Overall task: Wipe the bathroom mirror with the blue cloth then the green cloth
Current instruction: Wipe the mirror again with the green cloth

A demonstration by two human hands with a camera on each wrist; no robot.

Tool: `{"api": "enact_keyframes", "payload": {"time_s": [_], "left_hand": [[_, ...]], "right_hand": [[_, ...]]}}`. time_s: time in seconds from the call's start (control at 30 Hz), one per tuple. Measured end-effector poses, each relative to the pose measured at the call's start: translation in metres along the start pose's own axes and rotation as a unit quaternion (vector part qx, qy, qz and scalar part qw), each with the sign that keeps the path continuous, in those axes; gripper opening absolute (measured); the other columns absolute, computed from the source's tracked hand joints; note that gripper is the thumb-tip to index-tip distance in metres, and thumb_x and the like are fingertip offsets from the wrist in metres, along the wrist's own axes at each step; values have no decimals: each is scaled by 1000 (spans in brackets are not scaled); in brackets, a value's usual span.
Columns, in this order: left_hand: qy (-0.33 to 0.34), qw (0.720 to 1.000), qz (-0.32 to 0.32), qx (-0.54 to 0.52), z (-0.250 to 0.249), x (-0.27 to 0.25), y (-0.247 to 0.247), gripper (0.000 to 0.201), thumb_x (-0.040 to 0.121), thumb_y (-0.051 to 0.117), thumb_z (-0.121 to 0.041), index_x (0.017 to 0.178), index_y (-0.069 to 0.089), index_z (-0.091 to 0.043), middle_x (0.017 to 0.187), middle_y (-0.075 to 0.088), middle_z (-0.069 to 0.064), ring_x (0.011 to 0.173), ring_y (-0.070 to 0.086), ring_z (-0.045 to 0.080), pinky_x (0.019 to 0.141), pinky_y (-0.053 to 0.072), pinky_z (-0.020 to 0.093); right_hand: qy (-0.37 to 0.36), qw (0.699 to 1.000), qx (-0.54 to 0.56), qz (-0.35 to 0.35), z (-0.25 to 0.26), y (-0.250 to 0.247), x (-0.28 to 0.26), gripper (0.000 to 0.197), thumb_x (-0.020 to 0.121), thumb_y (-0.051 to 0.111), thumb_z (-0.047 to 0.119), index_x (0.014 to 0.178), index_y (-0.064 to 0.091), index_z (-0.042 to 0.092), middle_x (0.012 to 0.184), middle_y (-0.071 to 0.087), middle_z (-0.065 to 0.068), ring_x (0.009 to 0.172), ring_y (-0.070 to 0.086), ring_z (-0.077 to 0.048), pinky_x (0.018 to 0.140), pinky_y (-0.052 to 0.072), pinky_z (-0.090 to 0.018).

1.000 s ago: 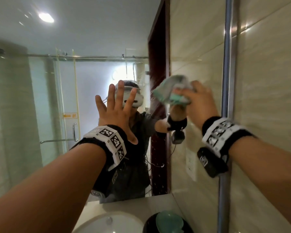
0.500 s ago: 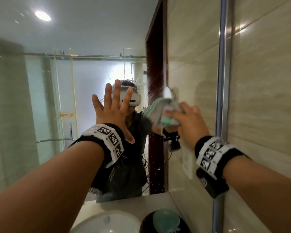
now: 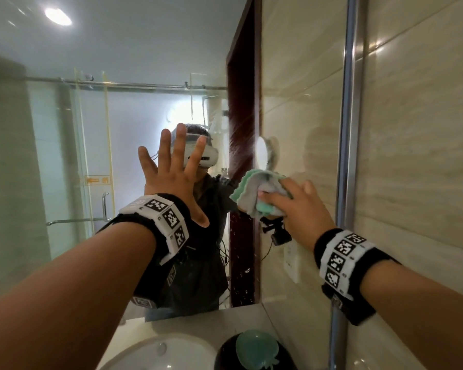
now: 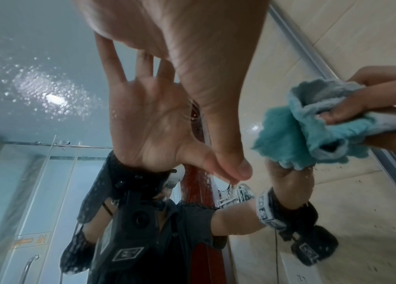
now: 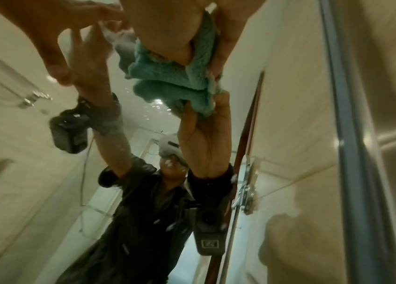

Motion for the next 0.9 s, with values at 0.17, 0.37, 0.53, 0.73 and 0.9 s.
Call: {"api": "enact_keyframes", "payload": {"time_s": [0.17, 0.37, 0.53, 0.73, 0.9], "left_hand": [[-3, 1000, -2, 1, -3, -1, -1, 159, 38, 70, -82, 119, -55, -27, 135, -54, 11, 133, -38, 36, 109, -3, 65], [1, 1000, -16, -1, -1, 0, 1, 159, 36, 70, -82, 121, -53, -27, 135, -53, 9, 131, -39, 34, 109, -5, 65], [15, 1000, -20, 1, 2, -4, 3, 155, 41, 67, -84, 127, -49, -27, 142, -47, 10, 134, -36, 35, 110, -6, 63], [20, 1000, -13, -6, 7, -32, 25, 147, 49, 63, -83, 132, -44, -27, 144, -45, 8, 135, -36, 32, 111, -8, 61], [6, 1000, -1, -15, 9, -44, 38, 150, 47, 69, -79, 134, -42, -29, 143, -46, 7, 135, -36, 32, 110, -9, 62]], "right_hand": [[136, 987, 25, -82, -43, -26, 23, 47, 86, 55, 2, 123, 56, 32, 122, 42, -2, 109, 40, -28, 97, 36, -34], [252, 937, 116, -214, -71, -28, 21, 48, 85, 49, -6, 122, 60, 22, 119, 43, -15, 106, 47, -33, 98, 36, -24], [253, 948, 87, -175, -57, 2, -23, 50, 82, 55, -3, 123, 58, 27, 115, 44, -14, 95, 49, -38, 90, 46, -49], [200, 978, 7, -61, -26, -1, -19, 45, 82, 60, 5, 122, 58, 25, 118, 45, -10, 100, 44, -37, 89, 35, -36], [167, 981, 52, -83, 10, -8, 18, 48, 83, 54, 2, 123, 57, 30, 124, 43, -4, 101, 39, -30, 86, 29, -27]]}}
Point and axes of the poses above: each hand's wrist, its own x-axis towards the middle knuckle, its own y-axis out of the palm, z = x × y, the point moved 4 cm from there along x, towards the middle knuckle
